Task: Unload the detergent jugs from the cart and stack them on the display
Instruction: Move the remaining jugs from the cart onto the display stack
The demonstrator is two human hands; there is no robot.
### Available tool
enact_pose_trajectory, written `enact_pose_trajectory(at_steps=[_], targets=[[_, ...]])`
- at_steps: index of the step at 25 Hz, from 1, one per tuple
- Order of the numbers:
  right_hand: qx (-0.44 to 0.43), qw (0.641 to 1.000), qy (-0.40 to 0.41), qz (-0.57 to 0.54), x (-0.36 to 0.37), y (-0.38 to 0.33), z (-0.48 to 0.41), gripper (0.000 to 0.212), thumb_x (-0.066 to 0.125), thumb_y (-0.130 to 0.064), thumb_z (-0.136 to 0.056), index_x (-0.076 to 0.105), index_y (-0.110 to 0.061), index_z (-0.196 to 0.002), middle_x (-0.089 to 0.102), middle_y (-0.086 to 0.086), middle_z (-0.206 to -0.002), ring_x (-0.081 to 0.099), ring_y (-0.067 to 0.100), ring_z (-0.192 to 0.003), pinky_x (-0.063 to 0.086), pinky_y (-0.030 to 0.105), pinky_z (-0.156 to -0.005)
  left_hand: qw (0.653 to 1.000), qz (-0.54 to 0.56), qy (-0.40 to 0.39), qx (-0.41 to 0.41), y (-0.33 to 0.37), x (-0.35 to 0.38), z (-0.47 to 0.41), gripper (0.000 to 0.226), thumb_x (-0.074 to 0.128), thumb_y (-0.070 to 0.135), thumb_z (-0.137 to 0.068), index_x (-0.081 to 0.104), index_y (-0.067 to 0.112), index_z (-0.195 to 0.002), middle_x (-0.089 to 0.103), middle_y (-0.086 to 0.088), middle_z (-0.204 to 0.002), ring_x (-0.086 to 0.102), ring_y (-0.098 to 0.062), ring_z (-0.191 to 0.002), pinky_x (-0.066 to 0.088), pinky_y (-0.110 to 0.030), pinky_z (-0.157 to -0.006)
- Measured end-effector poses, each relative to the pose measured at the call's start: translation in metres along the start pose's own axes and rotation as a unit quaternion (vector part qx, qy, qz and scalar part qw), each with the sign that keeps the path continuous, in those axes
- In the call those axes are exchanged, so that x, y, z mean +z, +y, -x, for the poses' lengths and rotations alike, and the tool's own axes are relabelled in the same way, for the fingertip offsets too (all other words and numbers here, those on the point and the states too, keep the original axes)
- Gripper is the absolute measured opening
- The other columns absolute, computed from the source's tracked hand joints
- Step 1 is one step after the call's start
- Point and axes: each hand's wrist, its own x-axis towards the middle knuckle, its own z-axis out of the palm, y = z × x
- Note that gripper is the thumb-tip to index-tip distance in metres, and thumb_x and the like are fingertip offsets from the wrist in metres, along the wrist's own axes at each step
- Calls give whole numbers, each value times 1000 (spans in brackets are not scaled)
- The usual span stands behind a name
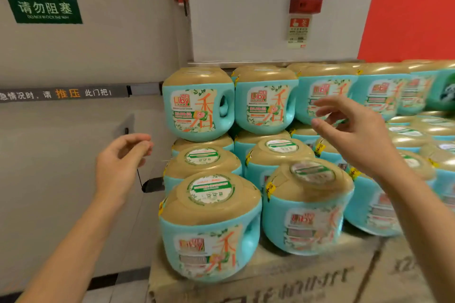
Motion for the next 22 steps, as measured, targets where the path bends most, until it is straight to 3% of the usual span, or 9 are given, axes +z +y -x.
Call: enact_pose_trajectory(at_steps=[2,5,9,13,17,19,22], targets=[[35,999,-9,-18,-14,-11,56,18,68,-16,-85,67,-21,-102,66,-9,-83,59,7,-73,48,22,-65,999,19,-42,2,16,-4,46,23,57,4,-93,64,25,-86,70,19,-64,63,8,-62,46,-5,-53],[93,994,-37,-33,-36,-17,134,17,68,-11,-84,66,-26,-92,68,-8,-78,60,7,-71,46,17,-63,992,48,-118,0,34,-10,104,21,58,6,-93,66,25,-90,72,14,-72,63,4,-62,46,-8,-51],[229,971,-49,-50,-60,-11,240,22,69,-4,-83,68,-26,-87,70,2,-77,63,19,-70,51,31,-69,972,80,-208,-71,31,3,182,19,61,8,-91,70,24,-90,74,6,-78,65,-1,-66,49,-11,-52],[381,918,-28,-106,-89,0,344,17,66,-1,-86,69,-18,-88,69,18,-80,61,25,-65,50,30,-62,937,73,-297,-170,11,44,270,15,63,9,-89,71,21,-90,73,-3,-79,66,-6,-69,52,-18,-58],[500,855,16,-133,-137,17,426,14,61,5,-87,69,-7,-88,64,31,-81,56,8,-58,46,14,-54,881,43,-383,-274,-5,98,358,11,64,8,-89,71,15,-94,74,-7,-81,68,-11,-73,52,-21,-62],[530,839,27,-120,-170,31,455,15,61,5,-87,68,-8,-85,64,29,-79,56,9,-57,47,17,-56,855,23,-422,-301,-8,130,400,13,64,6,-89,71,16,-95,74,-6,-83,68,-11,-74,52,-20,-62],[559,823,56,-86,-225,55,489,14,62,1,-87,69,-12,-85,65,26,-80,55,16,-63,48,33,-64,832,11,-464,-306,-2,186,456,15,62,4,-90,71,15,-95,74,-8,-86,66,-15,-77,51,-25,-67]])
